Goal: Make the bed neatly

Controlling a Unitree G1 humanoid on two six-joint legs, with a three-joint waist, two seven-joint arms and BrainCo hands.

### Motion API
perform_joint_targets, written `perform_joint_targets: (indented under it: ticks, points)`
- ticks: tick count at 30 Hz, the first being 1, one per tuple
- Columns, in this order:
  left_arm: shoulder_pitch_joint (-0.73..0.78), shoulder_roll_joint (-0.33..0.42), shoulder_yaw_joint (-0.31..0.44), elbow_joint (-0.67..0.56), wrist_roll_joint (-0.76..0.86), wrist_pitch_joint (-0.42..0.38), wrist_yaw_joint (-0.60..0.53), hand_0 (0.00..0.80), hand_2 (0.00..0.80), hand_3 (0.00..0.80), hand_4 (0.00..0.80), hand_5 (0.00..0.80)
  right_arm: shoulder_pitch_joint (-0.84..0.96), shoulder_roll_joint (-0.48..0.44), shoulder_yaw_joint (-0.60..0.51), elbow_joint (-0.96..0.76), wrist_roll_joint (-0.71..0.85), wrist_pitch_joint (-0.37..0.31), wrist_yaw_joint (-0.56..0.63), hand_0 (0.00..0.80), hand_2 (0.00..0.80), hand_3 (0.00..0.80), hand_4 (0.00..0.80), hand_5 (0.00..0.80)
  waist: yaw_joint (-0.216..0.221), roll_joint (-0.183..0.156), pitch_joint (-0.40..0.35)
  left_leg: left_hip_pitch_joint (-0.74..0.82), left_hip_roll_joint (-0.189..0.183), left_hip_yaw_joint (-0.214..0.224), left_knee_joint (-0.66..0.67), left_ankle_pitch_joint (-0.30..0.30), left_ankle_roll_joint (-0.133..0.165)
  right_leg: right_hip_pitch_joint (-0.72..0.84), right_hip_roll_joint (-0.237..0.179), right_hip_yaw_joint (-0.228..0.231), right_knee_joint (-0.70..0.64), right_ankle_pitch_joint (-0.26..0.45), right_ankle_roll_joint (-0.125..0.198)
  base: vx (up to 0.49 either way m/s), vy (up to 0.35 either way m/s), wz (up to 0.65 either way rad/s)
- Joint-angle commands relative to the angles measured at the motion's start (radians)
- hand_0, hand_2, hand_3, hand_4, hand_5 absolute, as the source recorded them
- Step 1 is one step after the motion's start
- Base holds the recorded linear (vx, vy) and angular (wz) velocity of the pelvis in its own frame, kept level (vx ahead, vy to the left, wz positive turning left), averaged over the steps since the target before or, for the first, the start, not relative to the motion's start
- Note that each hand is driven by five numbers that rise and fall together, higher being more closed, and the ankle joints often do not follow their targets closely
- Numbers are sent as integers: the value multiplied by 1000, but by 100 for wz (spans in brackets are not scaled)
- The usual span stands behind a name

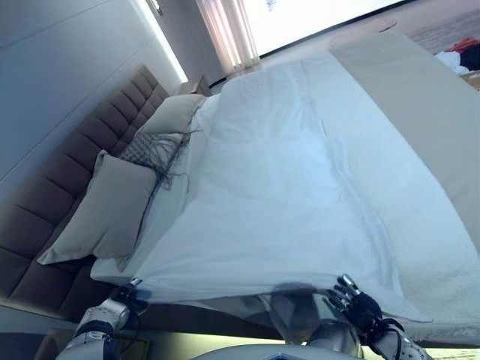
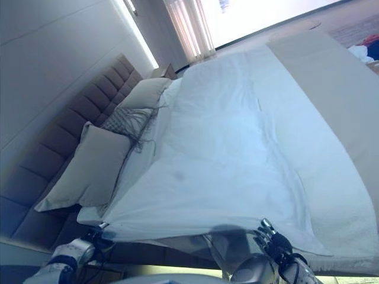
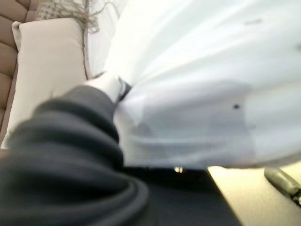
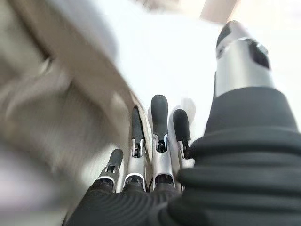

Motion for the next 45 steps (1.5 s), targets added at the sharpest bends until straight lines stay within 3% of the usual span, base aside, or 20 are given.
perform_joint_targets:
  ticks: [1,5,14,20,25,32,36,40,45]
  points:
    - [-72,473,188,-58,-64,-223,21,800,800,800,800,800,-84,43,-86,188,-3,-168,-43,0,0,0,0,0,42,-50,4,9,-8,-23,51,-80,12,296,31,-29,-519,318,94,-12,-66,14]
    - [-116,472,146,-43,-76,-237,12,800,800,800,800,800,-141,6,-182,460,60,-262,14,0,0,0,0,0,51,-51,8,12,-1,-16,48,-86,9,302,41,-27,-535,319,100,0,-50,5]
    - [-74,504,156,-25,-105,-236,11,800,800,800,800,800,-150,-118,-418,678,96,-355,-11,0,0,0,0,0,47,-61,22,0,9,0,48,-94,-1,283,54,-10,-538,308,106,-8,-32,-9]
    - [-36,517,173,-55,-85,-231,34,800,800,800,800,800,-131,-215,-561,804,29,-330,-55,0,0,0,0,0,53,-63,28,-1,13,4,43,-96,-7,281,59,-10,-545,306,113,9,-10,-6]
    - [-20,516,171,-140,-96,-242,72,800,800,800,800,800,-112,-283,-650,870,0,-272,-58,0,0,0,0,0,61,-57,40,-5,13,-2,43,-97,-11,279,57,-12,-551,310,117,8,1,-4]
    - [26,538,213,-255,-65,-227,136,800,800,800,800,800,-110,-300,-705,888,-34,-250,-8,0,0,0,0,0,79,-26,44,-6,3,-16,43,-104,-9,281,47,-6,-559,311,121,18,42,-4]
    - [69,602,280,-201,-108,-231,186,800,800,800,800,800,-123,-321,-718,891,-31,-243,3,0,0,0,0,0,93,-7,43,-10,0,-19,44,-104,-8,286,41,-7,-565,312,121,10,54,-9]
    - [145,682,391,-59,-109,-211,151,800,800,800,800,800,-135,-332,-695,887,-10,-244,14,0,0,0,0,0,99,8,40,-10,-4,-24,45,-104,-8,294,38,-10,-566,310,117,19,59,-4]
    - [183,682,405,56,-88,-179,98,800,800,800,800,800,-161,-333,-670,890,-15,-245,17,0,0,0,0,0,98,10,36,-8,-7,-32,48,-104,-7,303,36,-16,-564,303,112,25,38,-6]
